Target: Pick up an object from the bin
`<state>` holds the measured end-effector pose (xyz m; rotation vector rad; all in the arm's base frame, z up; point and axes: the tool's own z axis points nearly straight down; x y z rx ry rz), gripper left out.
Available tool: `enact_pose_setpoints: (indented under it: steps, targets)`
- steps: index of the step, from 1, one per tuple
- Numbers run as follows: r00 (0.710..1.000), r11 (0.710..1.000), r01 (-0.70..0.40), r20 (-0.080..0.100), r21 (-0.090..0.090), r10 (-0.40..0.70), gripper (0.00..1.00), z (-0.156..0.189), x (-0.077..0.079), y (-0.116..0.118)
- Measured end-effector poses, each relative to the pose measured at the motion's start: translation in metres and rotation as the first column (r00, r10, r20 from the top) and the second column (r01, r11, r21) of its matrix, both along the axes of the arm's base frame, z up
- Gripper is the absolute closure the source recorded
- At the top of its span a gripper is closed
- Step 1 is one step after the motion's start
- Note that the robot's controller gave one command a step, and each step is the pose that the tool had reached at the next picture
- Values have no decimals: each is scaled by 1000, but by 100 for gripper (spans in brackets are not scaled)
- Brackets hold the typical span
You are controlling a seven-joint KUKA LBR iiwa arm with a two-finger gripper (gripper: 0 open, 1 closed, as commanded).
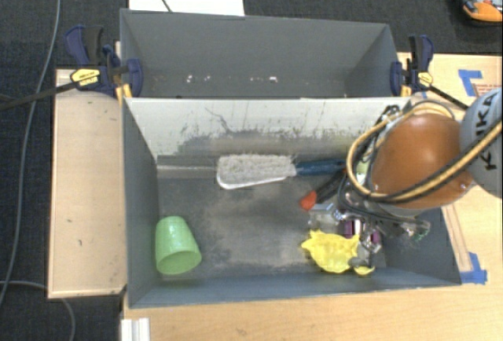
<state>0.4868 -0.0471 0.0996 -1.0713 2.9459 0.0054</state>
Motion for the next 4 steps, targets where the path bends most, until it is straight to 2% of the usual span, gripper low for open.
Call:
enact_pose_setpoints:
  steps: [1,2,4]
  targets:
    - [885,885,466,8,5,-466,0,-28,-1,-28]
    - [953,953,303,3,6,-303,100,-29,-9,-11]
    - [952,952,306,5,7,-306,100,-20,-9,-11]
